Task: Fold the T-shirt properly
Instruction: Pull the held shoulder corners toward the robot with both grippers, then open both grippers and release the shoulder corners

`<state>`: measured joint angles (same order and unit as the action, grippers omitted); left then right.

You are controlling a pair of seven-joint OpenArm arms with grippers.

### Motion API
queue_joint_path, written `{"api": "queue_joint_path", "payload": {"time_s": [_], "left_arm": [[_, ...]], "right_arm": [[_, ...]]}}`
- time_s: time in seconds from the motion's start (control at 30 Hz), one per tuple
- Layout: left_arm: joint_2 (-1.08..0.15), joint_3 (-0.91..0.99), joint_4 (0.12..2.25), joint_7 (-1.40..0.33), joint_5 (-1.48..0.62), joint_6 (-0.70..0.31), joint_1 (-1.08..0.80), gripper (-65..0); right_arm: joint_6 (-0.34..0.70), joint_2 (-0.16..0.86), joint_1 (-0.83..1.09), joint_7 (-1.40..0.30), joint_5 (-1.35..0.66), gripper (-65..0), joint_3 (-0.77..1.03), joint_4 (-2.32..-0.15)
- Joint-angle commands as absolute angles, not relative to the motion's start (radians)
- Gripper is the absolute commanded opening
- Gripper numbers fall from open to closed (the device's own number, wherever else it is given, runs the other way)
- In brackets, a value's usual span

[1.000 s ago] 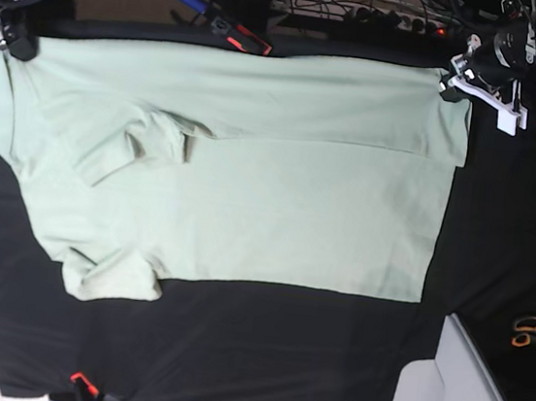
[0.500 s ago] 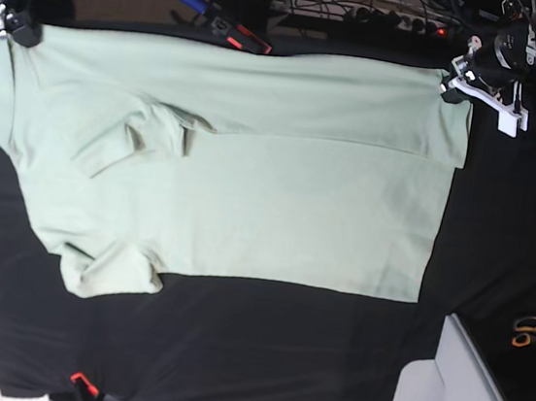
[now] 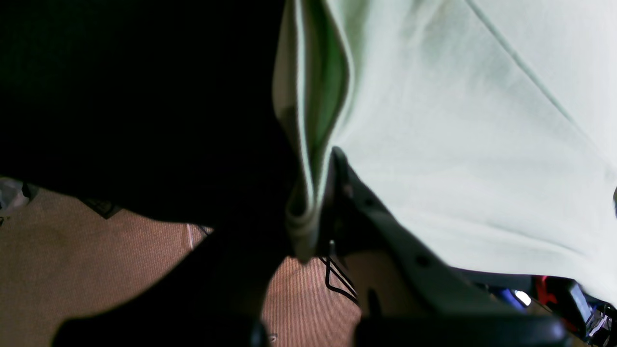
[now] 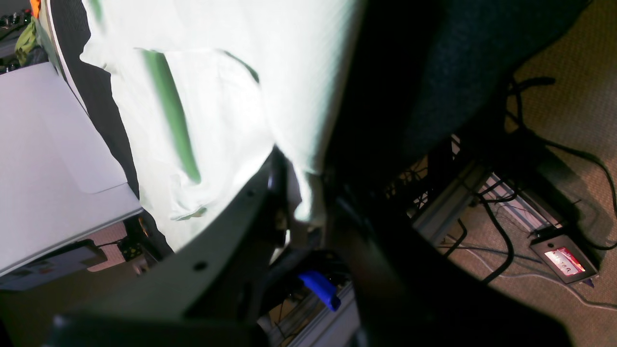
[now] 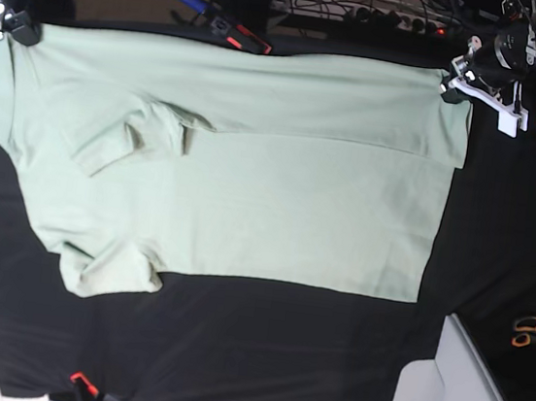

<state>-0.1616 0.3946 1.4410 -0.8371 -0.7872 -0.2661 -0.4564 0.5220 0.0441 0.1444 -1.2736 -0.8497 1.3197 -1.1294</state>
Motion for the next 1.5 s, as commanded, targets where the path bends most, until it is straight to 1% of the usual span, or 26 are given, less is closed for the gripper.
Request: {"api": "queue_joint_path", "payload": {"time_s": [0.0, 0.03, 0.1, 0.17, 0.23, 0.27, 0.3, 0.33, 0.43, 0.63, 0.7, 0.77, 0.87, 1.0, 1.13, 1.23, 1.3, 1.4, 1.47], "left_arm": [[-0.180, 0.404, 1.460, -0.823, -0.788, -0.263, -0.466, -65.0], [-0.185, 0.404, 1.461, -0.823, -0.788, -0.262, -0.467, -65.0], [-0.186, 0.406, 1.466, -0.823, -0.788, -0.260, -0.469, -64.7], [-0.188, 0.406, 1.468, -0.823, -0.788, -0.226, -0.472, -55.8], [-0.199, 0.406, 1.468, -0.823, -0.788, -0.189, -0.472, -46.0], [-0.200, 0.406, 1.468, -0.823, -0.788, -0.179, -0.472, -42.5], [-0.200, 0.407, 1.468, -0.820, -0.788, -0.176, -0.473, -39.8], [-0.202, 0.414, 1.468, -0.820, -0.788, -0.176, -0.473, -38.8], [-0.202, 0.475, 1.478, -0.823, -0.789, -0.176, -0.473, -38.0], [-0.203, 0.584, 1.612, -0.825, -0.789, -0.174, -0.509, -37.8], [-0.206, 0.633, 1.627, -0.825, -0.788, -0.174, -0.507, -37.8], [-0.219, 0.671, 1.629, -0.825, -0.788, -0.174, -0.498, -37.8], [-0.269, 0.651, 1.629, -0.825, -0.788, -0.174, -0.475, -38.5], [-0.298, 0.599, 1.632, -0.825, -0.788, -0.174, -0.469, -38.6], [-0.291, 0.587, 1.632, -0.823, -0.788, -0.174, -0.469, -38.6], [-0.291, 0.588, 1.629, -0.822, -0.788, -0.176, -0.469, -38.8], [-0.291, 0.595, 1.629, -0.822, -0.788, -0.177, -0.469, -38.8], [-0.295, 0.595, 1.629, -0.822, -0.788, -0.179, -0.469, -38.8], [-0.295, 0.595, 1.629, -0.822, -0.788, -0.179, -0.469, -38.8]], "right_arm": [[0.522, 0.064, 0.151, -1.262, -0.871, -58.0, 1.326, -1.145], [0.522, 0.064, 0.151, -1.271, -0.871, -53.0, 1.326, -1.145], [0.522, 0.062, 0.151, -1.291, -0.871, -39.5, 1.328, -1.150], [0.522, 0.062, 0.157, -1.291, -0.871, -27.6, 1.328, -1.150], [0.522, 0.062, 0.170, -1.285, -0.872, -20.6, 1.330, -1.150], [0.522, 0.061, 0.171, -1.287, -0.872, -19.0, 1.343, -1.150], [0.522, 0.053, 0.171, -1.288, -0.872, -18.9, 1.371, -1.152], [0.522, 0.050, 0.171, -1.291, -0.871, -18.9, 1.397, -1.152], [0.522, 0.051, 0.171, -1.293, -0.868, -18.9, 1.434, -1.159], [0.522, 0.073, 0.170, -1.285, -0.865, -18.9, 1.432, -1.362], [0.522, 0.107, 0.162, -1.283, -0.863, -18.9, 1.414, -1.423], [0.522, 0.157, 0.134, -1.277, -0.863, -18.9, 1.349, -1.449], [0.522, 0.282, 0.082, -1.191, -0.863, -18.7, 1.162, -1.419], [0.522, 0.406, -0.002, -1.024, -0.863, -18.4, 0.880, -1.285], [0.522, 0.503, -0.153, -0.845, -0.863, -18.6, 0.584, -0.987], [0.527, 0.530, -0.283, -0.717, -0.862, -18.3, 0.420, -0.736], [0.529, 0.544, -0.357, -0.593, -0.862, -18.1, 0.314, -0.582], [0.529, 0.552, -0.455, -0.412, -0.862, -18.1, 0.122, -0.404], [0.526, 0.550, -0.498, -0.318, -0.862, -18.1, 0.008, -0.328]]}}
